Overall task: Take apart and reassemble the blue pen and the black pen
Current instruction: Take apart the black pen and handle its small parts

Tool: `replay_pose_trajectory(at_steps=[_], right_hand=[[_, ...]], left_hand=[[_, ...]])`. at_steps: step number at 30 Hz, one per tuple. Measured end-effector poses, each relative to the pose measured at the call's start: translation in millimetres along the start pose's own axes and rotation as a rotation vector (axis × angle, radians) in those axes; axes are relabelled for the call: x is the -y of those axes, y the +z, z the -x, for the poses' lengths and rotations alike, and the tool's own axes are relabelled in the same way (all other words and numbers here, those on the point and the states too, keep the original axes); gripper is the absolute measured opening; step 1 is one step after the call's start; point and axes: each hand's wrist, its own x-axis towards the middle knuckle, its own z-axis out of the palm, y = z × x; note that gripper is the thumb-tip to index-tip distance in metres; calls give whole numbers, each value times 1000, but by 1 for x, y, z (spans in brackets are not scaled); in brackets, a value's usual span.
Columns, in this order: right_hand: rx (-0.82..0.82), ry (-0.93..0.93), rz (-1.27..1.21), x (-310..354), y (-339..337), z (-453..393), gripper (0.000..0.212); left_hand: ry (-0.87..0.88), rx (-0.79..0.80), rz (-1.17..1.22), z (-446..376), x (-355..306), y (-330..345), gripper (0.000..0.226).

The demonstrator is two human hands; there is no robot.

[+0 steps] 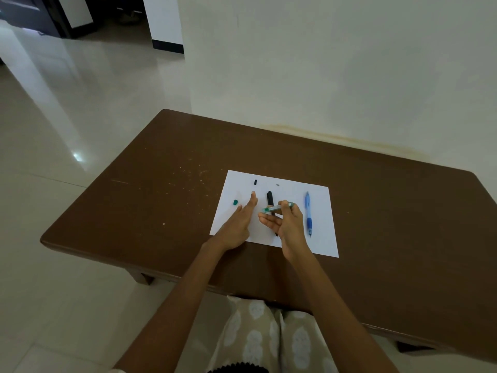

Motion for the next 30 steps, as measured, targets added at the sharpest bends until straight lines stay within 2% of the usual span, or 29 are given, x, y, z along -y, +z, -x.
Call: replay_pose_trajectory(at_steps=[5,9,12,18,21,23,24,26,27,28,30], right_hand=[[4,14,-75,1,-1,2,23],[60,103,-335,8,2,4,26],[137,234,-493,13,10,2,21],[242,352,-400,17,45,-7,18],[318,358,-310,19,57,-9,22],[297,292,-145,17,62,-13,30],[239,198,28,14,64,-17,34],[68,-119,577,6,64,-28,34],[46,-287,842,3,64,-33,33],[72,-399,1031,1,65,-37,33],[166,-469,1259,-5,67,-44,35]], left_hand=[[-20,-110,229,2,-12,-14,60],[-53,-328,566,13,-20,-35,45],[-26,-383,635,19,-25,-49,39],[39,-433,669,21,-33,-66,33],[33,-547,708,22,-29,-69,24],[-26,-670,706,20,-26,-69,18],[-74,-734,712,20,-24,-70,16],[-166,-818,754,20,-20,-72,16],[-193,-826,767,20,-17,-73,16],[-210,-816,764,21,-14,-73,18],[-230,-791,732,21,-8,-73,25]])
